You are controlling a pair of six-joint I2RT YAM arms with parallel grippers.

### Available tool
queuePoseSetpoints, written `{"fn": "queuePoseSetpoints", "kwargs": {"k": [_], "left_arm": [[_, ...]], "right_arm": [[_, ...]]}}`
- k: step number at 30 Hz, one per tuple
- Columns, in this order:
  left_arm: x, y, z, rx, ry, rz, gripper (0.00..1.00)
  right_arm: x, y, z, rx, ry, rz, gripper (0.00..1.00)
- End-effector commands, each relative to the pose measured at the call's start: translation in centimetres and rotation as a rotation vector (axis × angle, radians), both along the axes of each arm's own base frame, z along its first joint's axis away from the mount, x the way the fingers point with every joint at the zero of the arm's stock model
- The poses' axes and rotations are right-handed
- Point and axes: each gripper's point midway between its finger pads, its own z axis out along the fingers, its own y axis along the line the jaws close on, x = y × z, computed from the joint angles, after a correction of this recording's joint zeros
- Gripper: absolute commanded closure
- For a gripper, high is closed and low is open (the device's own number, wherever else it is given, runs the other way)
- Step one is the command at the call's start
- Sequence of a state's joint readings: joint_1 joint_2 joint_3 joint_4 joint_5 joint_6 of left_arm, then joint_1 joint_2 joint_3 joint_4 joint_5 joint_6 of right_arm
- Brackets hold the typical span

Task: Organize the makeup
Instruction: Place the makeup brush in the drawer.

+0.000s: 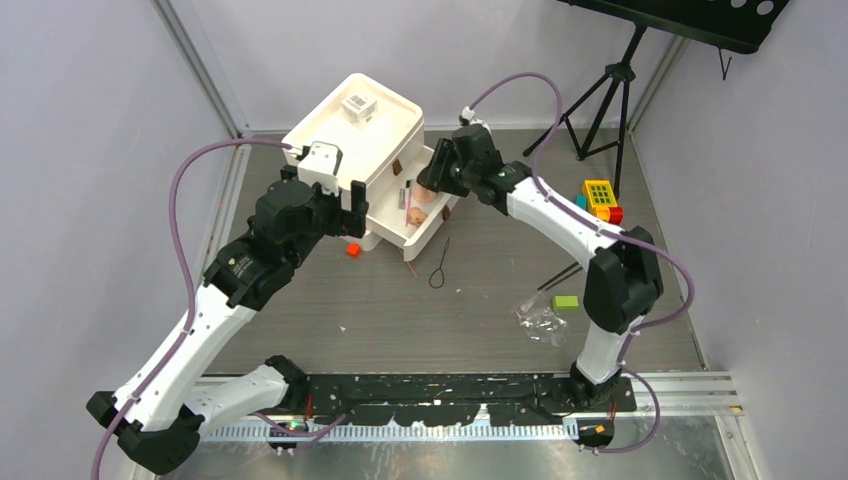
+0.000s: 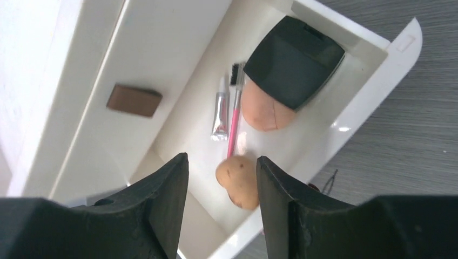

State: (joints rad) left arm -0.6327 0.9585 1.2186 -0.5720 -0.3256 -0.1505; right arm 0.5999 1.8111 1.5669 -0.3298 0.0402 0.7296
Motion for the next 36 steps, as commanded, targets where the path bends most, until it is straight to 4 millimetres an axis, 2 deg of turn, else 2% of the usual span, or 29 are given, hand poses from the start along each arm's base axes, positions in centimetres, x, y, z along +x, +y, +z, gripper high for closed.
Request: {"fn": "queuePoseSetpoints", "kwargs": {"k": [1, 4, 7, 13, 17, 24, 32, 35, 36], "left_arm": [[0.5, 0.1, 1.6, -0.031, -0.055, 0.018, 0.11], [0.4, 0.8, 1.8, -0.030, -0.067, 0.047, 0.11], [0.3, 1.8, 2.3, -0.040, -0.094, 0.096, 0.11], [0.2, 2.8, 2.6, -0.045, -0.111, 0.141, 0.11], [0.1, 2.8, 2.7, -0.048, -0.103, 0.141, 0.11], [0.0, 2.9, 2.9, -0.062, -0.113, 0.149, 0.11], [0.0, 3.2, 2.7, -0.063, -0.115, 0.163, 0.11], [0.3, 3.4, 2.7, -0.056, -0.118, 0.179, 0.11], [0.3, 3.4, 2.7, -0.057, -0.122, 0.184, 0.11]], "right_arm": [[-3.4, 0.7, 2.7, -0.105, -0.188, 0.232, 0.47], [-6.2, 0.8, 0.5, -0.278, -0.236, 0.329, 0.48], [-8.3, 0.8, -0.2, -0.356, -0.285, 0.357, 0.50], [-9.5, 0.1, -2.0, -0.278, -0.252, 0.295, 0.54], [-11.7, 0.6, -2.6, -0.236, -0.246, 0.349, 0.55], [-14.8, -1.9, -3.0, -0.196, -0.306, 0.304, 0.54], [-16.7, -2.9, -5.0, -0.294, -0.314, 0.298, 0.51], [-16.8, -3.1, -6.0, -0.308, -0.309, 0.300, 0.48], [-16.6, -2.8, -5.8, -0.300, -0.323, 0.298, 0.48]]}}
